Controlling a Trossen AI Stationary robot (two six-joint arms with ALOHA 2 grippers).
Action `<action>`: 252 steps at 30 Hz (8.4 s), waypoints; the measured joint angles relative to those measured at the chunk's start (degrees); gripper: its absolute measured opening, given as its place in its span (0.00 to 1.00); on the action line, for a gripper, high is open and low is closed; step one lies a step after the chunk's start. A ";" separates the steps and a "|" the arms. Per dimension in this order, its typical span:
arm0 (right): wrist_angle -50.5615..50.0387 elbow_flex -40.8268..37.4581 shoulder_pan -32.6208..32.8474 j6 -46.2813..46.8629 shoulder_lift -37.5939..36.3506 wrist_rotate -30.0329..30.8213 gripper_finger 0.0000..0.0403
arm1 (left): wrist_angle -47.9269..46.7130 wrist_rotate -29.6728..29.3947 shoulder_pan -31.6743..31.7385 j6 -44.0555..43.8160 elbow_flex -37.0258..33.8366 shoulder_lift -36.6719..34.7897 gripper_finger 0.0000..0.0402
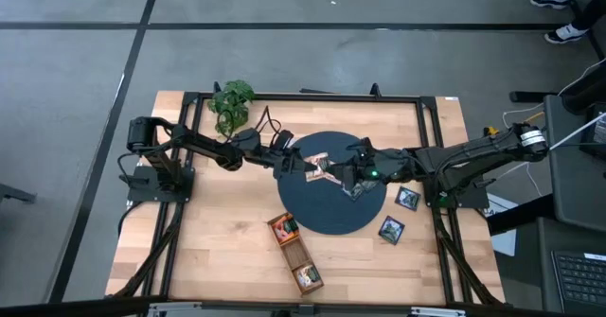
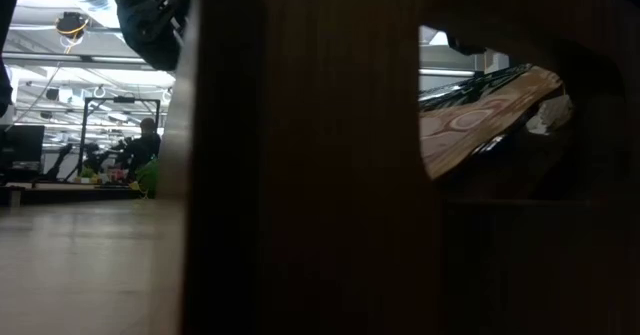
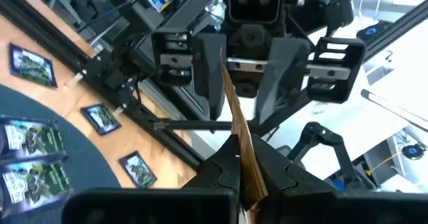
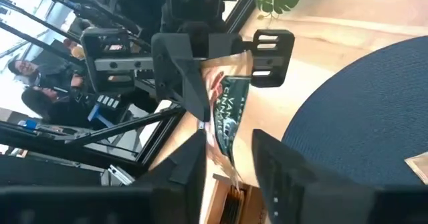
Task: Pick & Place Tea
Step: Put the brown tea bag into the right section of the wooden organizer
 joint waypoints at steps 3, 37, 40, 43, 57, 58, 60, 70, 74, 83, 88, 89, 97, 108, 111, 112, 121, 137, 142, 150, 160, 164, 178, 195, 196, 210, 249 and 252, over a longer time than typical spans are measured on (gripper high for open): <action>0.02 0.00 -0.14 0.01 0.00 -0.01 0.21 | 2.14 -0.73 0.00 -0.29 0.00 0.02 0.02; 0.76 5.97 15.73 21.65 7.52 -3.39 0.00 | -3.18 13.59 -0.22 3.17 0.05 -0.71 0.20; -4.15 10.97 16.66 23.09 11.71 -7.65 0.00 | -11.86 8.65 -2.60 9.21 0.22 -2.81 0.15; -10.07 15.37 17.74 25.95 14.72 -10.13 0.00 | -23.71 4.03 -5.23 15.18 0.22 -6.92 0.11; -11.04 25.07 24.82 41.84 29.37 -12.76 0.00 | -61.31 -21.06 -22.32 32.19 0.22 -25.57 0.05; -11.13 25.35 25.24 42.07 30.42 -12.76 0.00 | -61.57 -21.07 -23.16 32.17 0.22 -25.57 0.05; -11.23 25.94 25.92 42.81 32.34 -12.75 0.00 | -62.72 -21.14 -24.85 32.17 0.22 -25.57 0.05; -13.54 25.98 26.37 45.06 37.46 -10.49 0.00 | -65.33 -24.92 -29.53 31.36 0.22 -25.26 0.04; -14.50 25.97 26.37 45.21 38.51 -10.48 0.00 | -65.26 -24.83 -30.08 31.11 0.22 -25.27 0.04; -17.51 25.97 25.99 45.01 38.82 -6.64 0.01 | -65.16 -23.70 -30.45 31.45 0.22 -25.24 0.04; -17.07 25.97 25.95 44.95 38.82 -6.81 0.01 | -65.18 -23.70 -30.27 31.56 0.22 -25.24 0.04; -16.53 25.97 25.93 44.92 38.82 -6.99 0.01 | -65.16 -23.70 -30.27 31.56 0.22 -25.24 0.04; -11.17 25.97 27.13 44.60 38.82 -8.03 0.01 | -65.15 -23.70 -30.27 31.56 0.22 -25.24 0.04; -12.14 25.97 27.57 45.08 38.82 -5.51 0.07 | -65.13 -23.70 -30.27 31.13 0.22 -25.24 0.03; -12.48 25.97 27.57 45.06 38.82 -5.51 0.10 | -65.15 -23.70 -30.27 31.12 0.22 -25.24 0.04; -12.49 25.97 27.57 45.03 38.82 -5.52 0.11 | -65.15 -23.70 -30.27 31.12 0.22 -25.24 0.04; -13.00 25.97 27.57 45.04 38.82 -5.47 0.11 | -65.18 -22.74 -30.27 31.12 0.22 -25.24 0.04; -29.42 22.28 28.06 43.49 24.32 9.77 0.16 | -67.40 -17.67 -23.98 26.06 1.95 -23.47 0.10; -26.23 13.16 25.45 43.24 18.95 2.88 0.11 | -67.47 -9.95 -17.62 26.53 4.66 -19.23 0.09; -5.10 -7.32 22.04 44.11 10.46 1.06 0.08 | -77.58 -11.45 -11.98 35.33 19.09 -9.13 0.05; -15.16 -11.59 13.24 38.99 8.24 5.82 0.08 | -83.71 -15.44 -5.98 42.72 38.63 6.44 0.01; -18.10 -11.60 8.66 34.65 8.35 5.95 0.08 | -85.86 -14.89 -2.67 39.35 43.40 11.92 0.00; -16.00 -11.58 -5.89 14.15 8.33 -3.58 0.37 | -89.24 -9.09 3.12 31.56 45.24 23.31 0.00; -12.67 -11.54 -12.79 13.04 11.39 -7.29 0.48 | -89.95 -8.90 2.95 32.09 45.22 26.99 0.00; -12.53 -11.54 -12.90 13.04 11.94 -7.70 0.48 | -89.62 -8.94 2.95 32.08 45.22 27.25 0.00; -10.01 -11.54 -15.02 11.77 15.96 -8.72 0.48 | -89.66 -10.30 2.89 32.06 45.33 27.69 0.01; 9.79 -19.71 -16.84 13.29 15.98 -11.61 0.11 | -89.09 -10.26 2.97 30.78 45.24 27.85 0.01; 9.78 -19.71 -16.84 13.18 15.98 -11.62 0.02 | -89.09 -10.22 3.02 30.97 45.24 27.85 0.00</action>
